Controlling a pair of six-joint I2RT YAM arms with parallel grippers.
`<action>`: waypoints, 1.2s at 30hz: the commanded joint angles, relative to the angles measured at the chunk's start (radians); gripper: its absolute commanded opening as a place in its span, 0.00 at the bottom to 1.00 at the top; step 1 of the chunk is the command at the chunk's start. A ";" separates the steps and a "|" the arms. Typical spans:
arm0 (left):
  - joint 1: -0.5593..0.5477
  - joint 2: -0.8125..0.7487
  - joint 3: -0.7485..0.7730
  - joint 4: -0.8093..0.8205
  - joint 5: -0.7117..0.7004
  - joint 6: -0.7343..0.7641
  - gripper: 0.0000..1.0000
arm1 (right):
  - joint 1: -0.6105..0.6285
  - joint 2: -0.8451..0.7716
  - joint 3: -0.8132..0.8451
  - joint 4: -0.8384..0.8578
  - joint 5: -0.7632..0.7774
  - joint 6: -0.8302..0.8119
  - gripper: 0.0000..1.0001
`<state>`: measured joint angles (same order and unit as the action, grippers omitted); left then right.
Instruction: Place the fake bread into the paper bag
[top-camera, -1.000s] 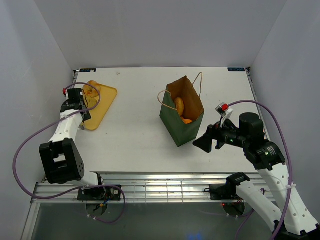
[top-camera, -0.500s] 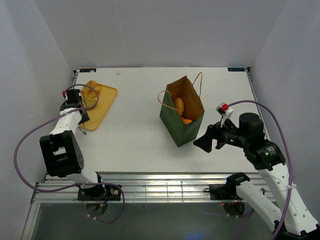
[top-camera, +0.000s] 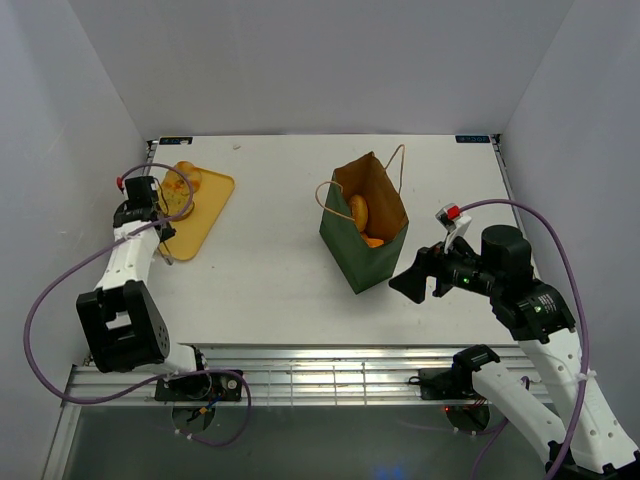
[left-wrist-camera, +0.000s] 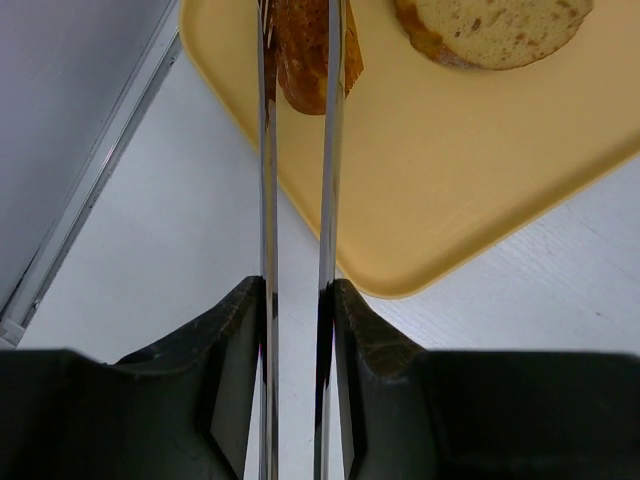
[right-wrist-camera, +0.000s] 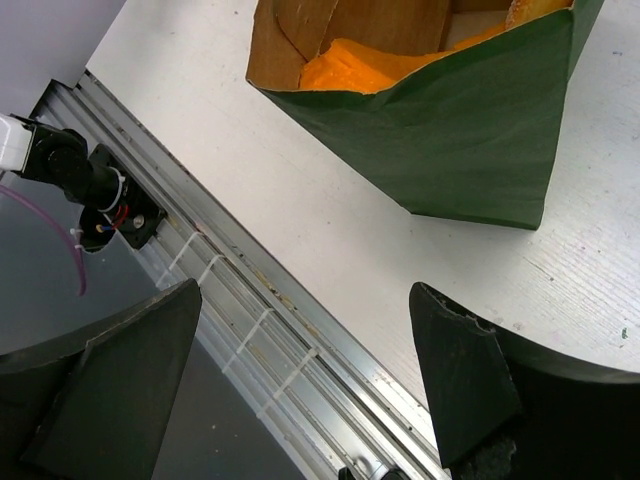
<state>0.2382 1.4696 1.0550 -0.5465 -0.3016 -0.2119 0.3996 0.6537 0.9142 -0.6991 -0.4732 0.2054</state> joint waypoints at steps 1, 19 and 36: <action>0.006 -0.132 0.033 -0.018 0.033 -0.026 0.28 | 0.002 -0.006 0.046 0.001 0.008 0.015 0.90; -0.026 -0.488 -0.001 0.005 0.669 -0.181 0.33 | 0.002 -0.069 0.000 -0.046 0.136 0.074 0.90; -0.376 -0.581 0.065 0.125 0.926 -0.320 0.36 | 0.004 -0.101 -0.070 -0.063 0.228 0.137 0.90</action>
<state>-0.1230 0.9489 1.0615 -0.4828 0.5636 -0.4919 0.3996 0.5686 0.8551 -0.7620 -0.2752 0.3161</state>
